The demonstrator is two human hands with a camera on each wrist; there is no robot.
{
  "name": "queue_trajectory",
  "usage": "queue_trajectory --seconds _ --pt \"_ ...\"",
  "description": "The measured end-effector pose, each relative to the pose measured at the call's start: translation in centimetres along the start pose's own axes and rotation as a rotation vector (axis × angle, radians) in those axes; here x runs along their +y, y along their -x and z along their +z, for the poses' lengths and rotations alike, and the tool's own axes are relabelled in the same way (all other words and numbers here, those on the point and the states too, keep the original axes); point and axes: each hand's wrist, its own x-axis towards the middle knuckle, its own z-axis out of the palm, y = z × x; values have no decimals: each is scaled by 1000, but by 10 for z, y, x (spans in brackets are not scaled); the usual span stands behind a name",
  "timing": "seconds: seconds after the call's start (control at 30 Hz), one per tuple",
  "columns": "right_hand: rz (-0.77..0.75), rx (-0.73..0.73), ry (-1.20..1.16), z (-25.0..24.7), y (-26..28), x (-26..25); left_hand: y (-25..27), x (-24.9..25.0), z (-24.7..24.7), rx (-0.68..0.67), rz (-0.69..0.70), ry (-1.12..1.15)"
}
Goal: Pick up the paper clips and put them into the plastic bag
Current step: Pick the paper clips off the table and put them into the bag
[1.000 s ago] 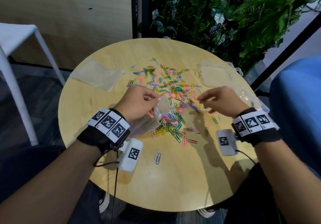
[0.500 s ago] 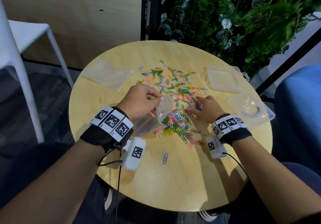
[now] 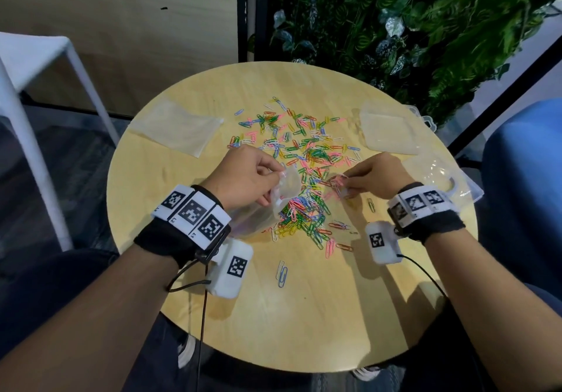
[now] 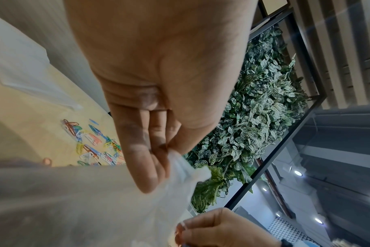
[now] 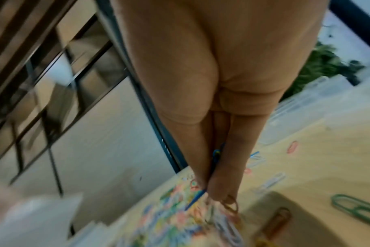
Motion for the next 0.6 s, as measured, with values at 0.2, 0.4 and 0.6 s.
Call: queue_trajectory --seconds 0.2,0.4,0.6 --pt "78 -267 -875 -16 22 -24 1 -2 7 -22 -16 -25" --pt "79 -447 -1048 25 43 -47 5 3 14 -34 -15 6" --pt "168 -374 -908 46 49 -53 5 3 18 -21 -1 -1"
